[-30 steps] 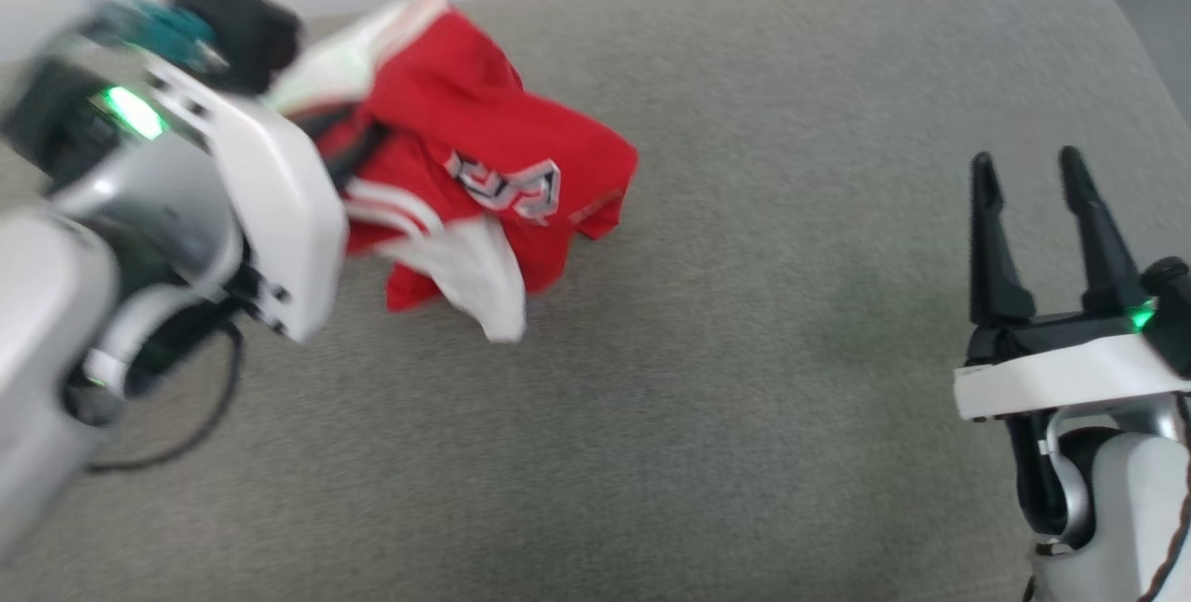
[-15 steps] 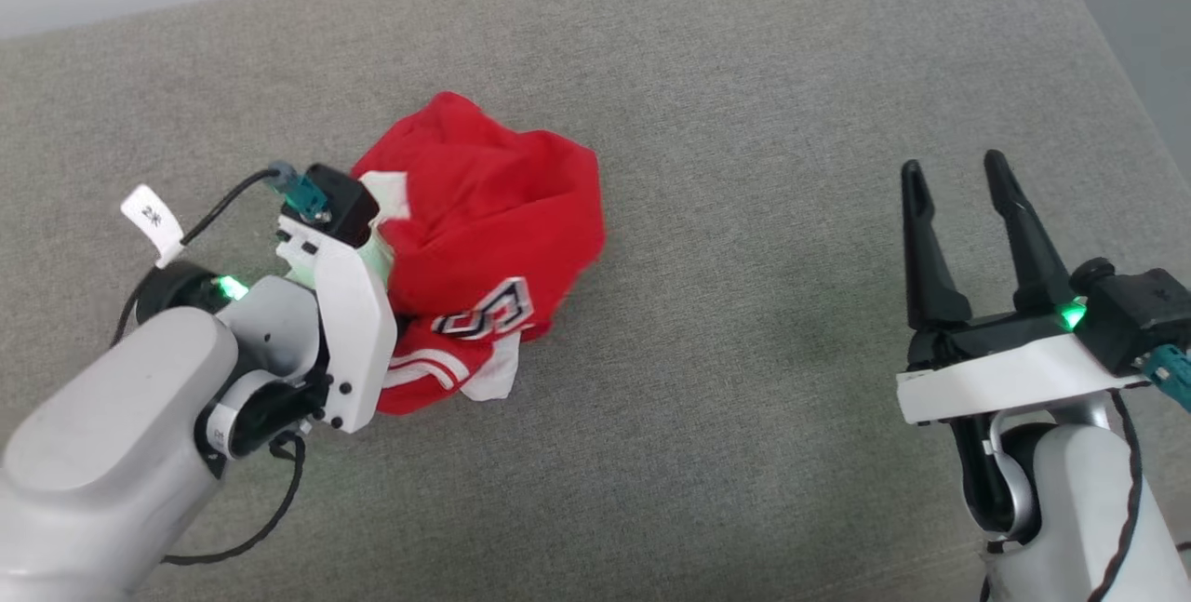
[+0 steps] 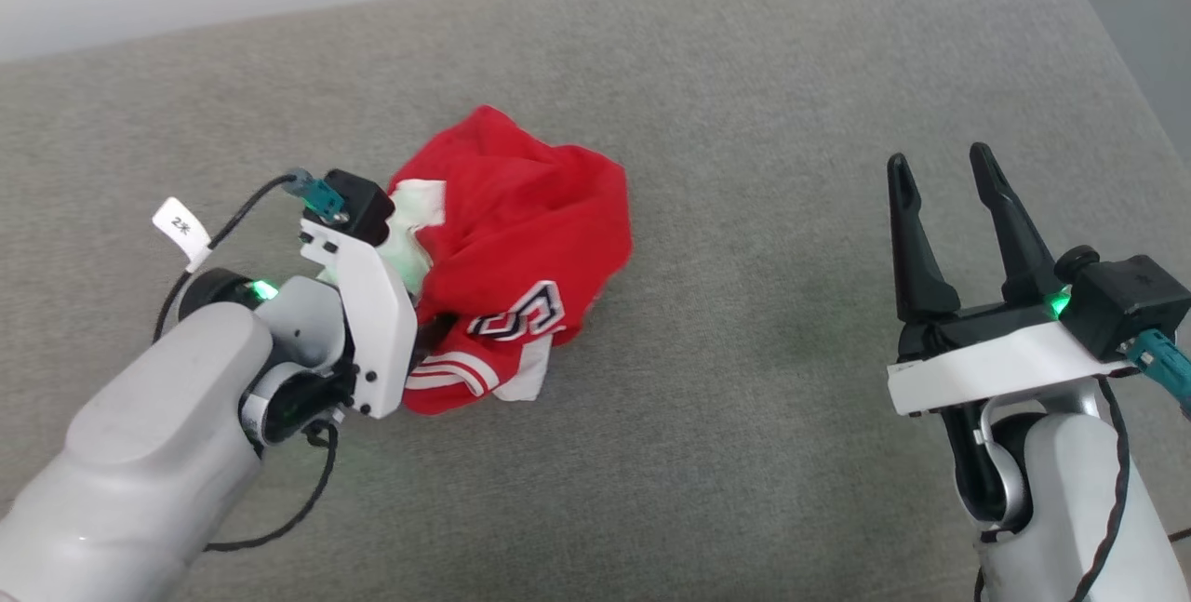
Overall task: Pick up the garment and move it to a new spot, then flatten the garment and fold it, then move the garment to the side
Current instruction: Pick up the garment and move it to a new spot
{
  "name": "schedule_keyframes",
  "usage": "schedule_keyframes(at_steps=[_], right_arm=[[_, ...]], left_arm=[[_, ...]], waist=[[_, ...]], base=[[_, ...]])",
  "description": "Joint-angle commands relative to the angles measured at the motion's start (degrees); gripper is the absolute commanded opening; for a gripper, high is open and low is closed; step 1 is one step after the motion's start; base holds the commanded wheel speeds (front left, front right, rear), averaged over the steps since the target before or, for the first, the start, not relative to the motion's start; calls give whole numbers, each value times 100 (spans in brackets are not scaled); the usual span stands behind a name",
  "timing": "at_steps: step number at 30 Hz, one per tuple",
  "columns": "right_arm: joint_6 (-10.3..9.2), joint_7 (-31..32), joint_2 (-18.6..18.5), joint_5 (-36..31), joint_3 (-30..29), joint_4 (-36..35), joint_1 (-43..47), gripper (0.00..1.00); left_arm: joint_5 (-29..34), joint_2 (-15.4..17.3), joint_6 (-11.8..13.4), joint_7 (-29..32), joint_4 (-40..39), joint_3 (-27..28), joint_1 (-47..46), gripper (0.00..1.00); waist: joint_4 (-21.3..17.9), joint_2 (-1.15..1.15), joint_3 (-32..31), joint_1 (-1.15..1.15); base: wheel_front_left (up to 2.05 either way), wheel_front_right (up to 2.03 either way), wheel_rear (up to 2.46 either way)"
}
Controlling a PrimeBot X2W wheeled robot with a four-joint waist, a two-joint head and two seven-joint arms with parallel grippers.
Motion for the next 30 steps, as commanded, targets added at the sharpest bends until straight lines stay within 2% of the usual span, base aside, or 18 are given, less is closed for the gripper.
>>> schedule_keyframes(at_steps=[1,8,12,20,30], right_arm=[[-2,37,4,-63,-17,33,70,100],[-2,177,-43,-95,-75,63,232,100],[-2,234,-98,-90,-72,99,360,100],[-2,302,-196,-12,-86,175,606,100],[-2,362,-208,53,-110,175,922,100]], left_arm=[[51,52,-59,-132,-32,33,-61,100],[127,316,-127,-834,-450,235,177,100],[184,544,-31,-1314,-781,385,463,100],[235,1044,348,-2470,-1457,802,1246,100],[123,1648,1107,-4242,-2362,1540,2752,100]], waist=[[143,0,-159,0],[517,0,-596,0],[718,0,-877,0],[1007,0,-1327,0],[1244,0,-1658,0]], base=[[0,0,0],[0,0,0],[0,0,0],[0,0,0],[0,0,0]])
